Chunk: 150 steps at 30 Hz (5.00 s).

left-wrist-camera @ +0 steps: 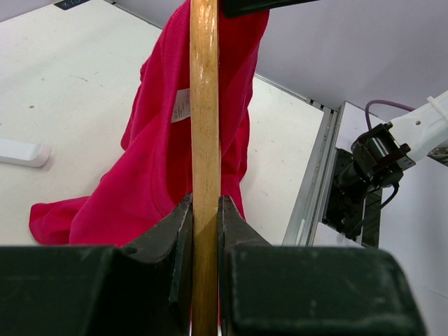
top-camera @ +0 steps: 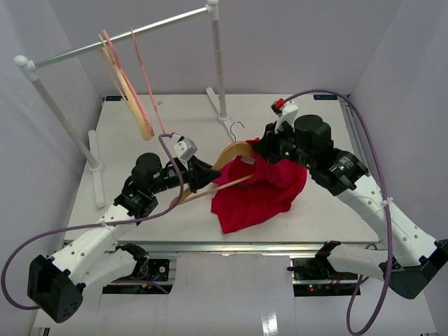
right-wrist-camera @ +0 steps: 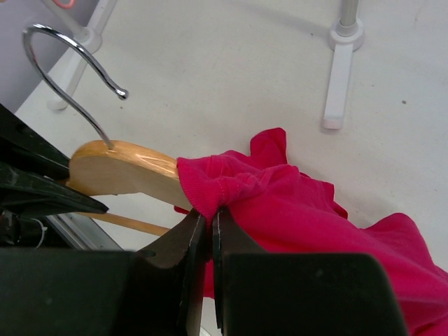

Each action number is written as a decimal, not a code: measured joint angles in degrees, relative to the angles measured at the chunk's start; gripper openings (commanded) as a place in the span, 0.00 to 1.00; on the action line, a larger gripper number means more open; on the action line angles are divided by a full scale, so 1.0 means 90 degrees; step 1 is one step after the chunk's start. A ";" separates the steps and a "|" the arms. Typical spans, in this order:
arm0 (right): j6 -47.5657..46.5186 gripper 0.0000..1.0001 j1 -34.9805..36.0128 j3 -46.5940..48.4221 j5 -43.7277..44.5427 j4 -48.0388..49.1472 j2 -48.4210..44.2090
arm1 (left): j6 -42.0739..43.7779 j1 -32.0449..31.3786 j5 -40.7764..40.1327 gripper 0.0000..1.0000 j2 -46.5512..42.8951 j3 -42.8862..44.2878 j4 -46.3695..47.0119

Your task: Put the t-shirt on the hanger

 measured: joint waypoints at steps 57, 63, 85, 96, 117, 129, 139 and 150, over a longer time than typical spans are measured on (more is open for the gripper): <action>-0.4468 0.77 0.0758 0.0556 -0.2688 -0.1000 -0.0126 | -0.0788 -0.0468 0.0477 0.00 -0.0686 -0.2824 0.4513; -0.4638 0.71 0.0758 0.0614 -0.3289 -0.1325 0.0368 | -0.0885 -0.0470 0.0690 0.00 -0.0936 -0.2893 0.4553; -0.3598 0.08 0.0778 -0.0263 -0.3526 -0.0635 0.0257 | -0.1122 -0.0474 -0.0188 0.59 -0.0833 -0.2049 0.3565; -0.2439 0.08 0.0734 -0.0335 -0.0672 -0.0250 -0.0312 | -0.1270 -0.0476 -0.2247 0.60 -0.1616 -0.0355 0.1072; -0.0987 0.08 0.0726 -0.1417 -0.0582 0.1885 -0.1006 | -0.3522 -0.0639 -0.2559 0.54 0.0454 -0.1547 0.2360; -0.0821 0.08 0.0768 -0.1612 -0.0590 0.2336 -0.1012 | -0.3519 -0.0976 -0.2935 0.32 0.1073 -0.1287 0.2534; -0.0843 0.08 0.0768 -0.1827 -0.0612 0.2390 -0.1254 | -0.3521 -0.0998 -0.3846 0.00 0.1105 -0.1240 0.2514; -0.0830 0.08 0.0768 -0.1921 -0.0561 0.2405 -0.1561 | -0.3666 -0.1000 -0.3546 0.67 0.0895 -0.1369 0.2580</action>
